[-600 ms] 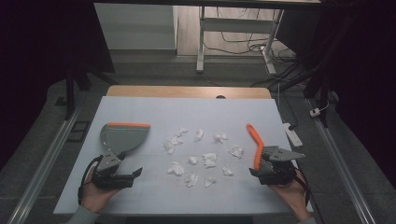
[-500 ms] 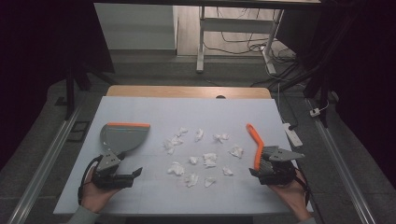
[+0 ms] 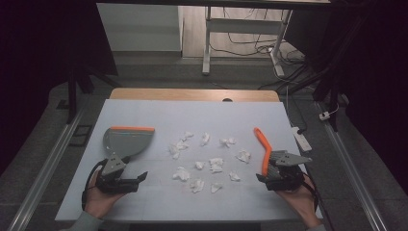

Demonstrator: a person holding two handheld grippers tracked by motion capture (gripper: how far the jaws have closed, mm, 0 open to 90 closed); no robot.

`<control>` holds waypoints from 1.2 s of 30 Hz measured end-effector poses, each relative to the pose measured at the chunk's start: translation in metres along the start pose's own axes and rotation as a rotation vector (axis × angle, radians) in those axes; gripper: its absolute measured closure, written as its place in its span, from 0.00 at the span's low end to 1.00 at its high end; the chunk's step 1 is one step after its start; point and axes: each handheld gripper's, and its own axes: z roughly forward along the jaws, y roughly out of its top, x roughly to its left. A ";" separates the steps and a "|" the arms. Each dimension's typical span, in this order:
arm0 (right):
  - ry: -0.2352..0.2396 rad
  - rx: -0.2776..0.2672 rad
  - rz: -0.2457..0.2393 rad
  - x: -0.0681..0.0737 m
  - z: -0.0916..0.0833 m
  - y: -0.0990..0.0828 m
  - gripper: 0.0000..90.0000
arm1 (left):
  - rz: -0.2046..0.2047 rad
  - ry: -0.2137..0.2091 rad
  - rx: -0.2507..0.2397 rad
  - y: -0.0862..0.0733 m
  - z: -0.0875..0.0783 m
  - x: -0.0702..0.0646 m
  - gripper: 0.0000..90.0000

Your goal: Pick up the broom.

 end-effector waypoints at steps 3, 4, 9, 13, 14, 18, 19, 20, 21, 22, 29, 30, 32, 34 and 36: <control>0.002 0.006 -0.003 0.000 0.000 0.002 0.25 | 0.000 0.000 0.002 0.000 0.001 0.000 0.18; 0.003 0.007 -0.002 0.000 -0.001 0.003 0.25 | 0.002 0.001 0.004 0.001 0.002 0.000 0.18; -0.002 0.006 0.004 -0.001 -0.003 0.012 0.25 | 0.005 0.005 0.007 0.002 0.004 0.000 0.18; -0.028 0.028 0.012 -0.007 -0.003 0.027 0.24 | 0.009 0.008 0.011 0.004 0.007 0.002 0.18; -0.035 0.034 0.026 -0.008 -0.003 0.029 0.24 | 0.010 0.009 0.012 0.004 0.007 0.002 0.18; -0.070 0.092 0.065 -0.017 0.001 0.038 0.28 | 0.013 0.015 0.009 0.004 0.008 0.002 0.19; -0.074 0.102 0.071 -0.019 0.003 0.041 0.28 | 0.013 0.015 0.009 0.004 0.008 0.002 0.19; -0.074 0.102 0.071 -0.019 0.003 0.041 0.28 | 0.013 0.016 0.008 0.004 0.008 0.002 0.19; -0.086 0.137 0.093 -0.024 0.007 0.047 0.27 | 0.012 0.017 0.009 0.004 0.008 0.002 0.19; -0.093 0.148 0.103 -0.027 0.010 0.050 0.27 | 0.012 0.017 0.009 0.004 0.008 0.002 0.19; -0.142 0.207 0.155 -0.049 0.022 0.069 0.28 | 0.014 0.024 0.008 0.004 0.008 0.002 0.20; -0.142 0.222 0.164 -0.052 0.025 0.071 0.28 | 0.015 0.023 0.009 0.004 0.008 0.002 0.20; -0.143 0.247 0.173 -0.059 0.031 0.075 0.28 | 0.017 0.023 0.012 0.004 0.009 0.002 0.20; -0.139 0.255 0.178 -0.063 0.034 0.076 0.28 | 0.020 0.022 0.012 0.004 0.009 0.002 0.20; -0.142 0.287 0.195 -0.072 0.045 0.080 0.29 | 0.020 0.024 0.012 0.004 0.009 0.002 0.20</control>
